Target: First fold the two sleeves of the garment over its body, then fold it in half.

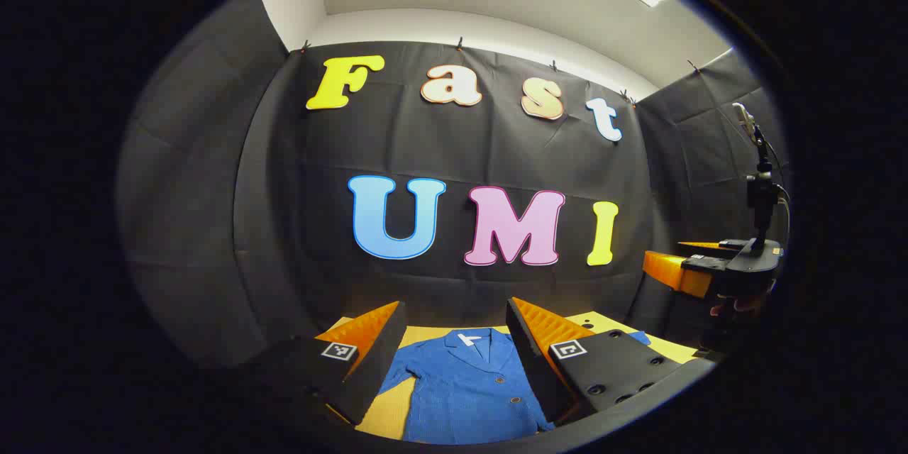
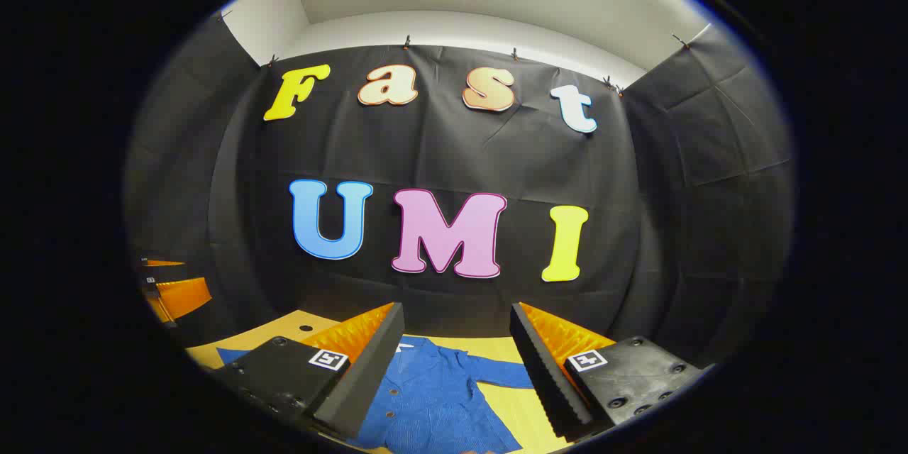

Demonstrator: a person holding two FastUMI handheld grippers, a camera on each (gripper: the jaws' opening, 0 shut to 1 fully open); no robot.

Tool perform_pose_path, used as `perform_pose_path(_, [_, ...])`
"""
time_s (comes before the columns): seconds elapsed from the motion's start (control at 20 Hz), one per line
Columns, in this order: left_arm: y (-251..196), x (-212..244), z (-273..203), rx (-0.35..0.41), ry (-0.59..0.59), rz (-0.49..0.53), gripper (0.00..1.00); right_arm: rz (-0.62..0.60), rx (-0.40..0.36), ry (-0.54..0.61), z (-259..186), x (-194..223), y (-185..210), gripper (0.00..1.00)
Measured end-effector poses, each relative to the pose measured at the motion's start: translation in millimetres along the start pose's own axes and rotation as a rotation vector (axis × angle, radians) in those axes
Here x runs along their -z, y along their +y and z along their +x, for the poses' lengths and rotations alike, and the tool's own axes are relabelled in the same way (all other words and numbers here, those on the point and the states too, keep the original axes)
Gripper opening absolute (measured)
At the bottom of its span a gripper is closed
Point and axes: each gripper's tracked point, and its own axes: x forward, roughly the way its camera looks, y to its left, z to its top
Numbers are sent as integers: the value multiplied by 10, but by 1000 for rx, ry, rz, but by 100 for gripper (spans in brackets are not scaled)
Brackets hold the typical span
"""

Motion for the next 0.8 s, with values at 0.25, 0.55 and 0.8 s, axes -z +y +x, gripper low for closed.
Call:
perform_pose_path(0.25, [-145, 70, 142, 12, 20, -3, 81, 40, -15, 45, 114, 150, -36, 96])
perform_pose_path(0.55, [-190, 32, 321, 15, 11, 13, 81, 29, -33, 33, 203, 178, -32, 96])
perform_pose_path(0.8, [-261, 25, 400, 27, 4, 13, 81, 35, -32, 32, 269, 228, -81, 96])
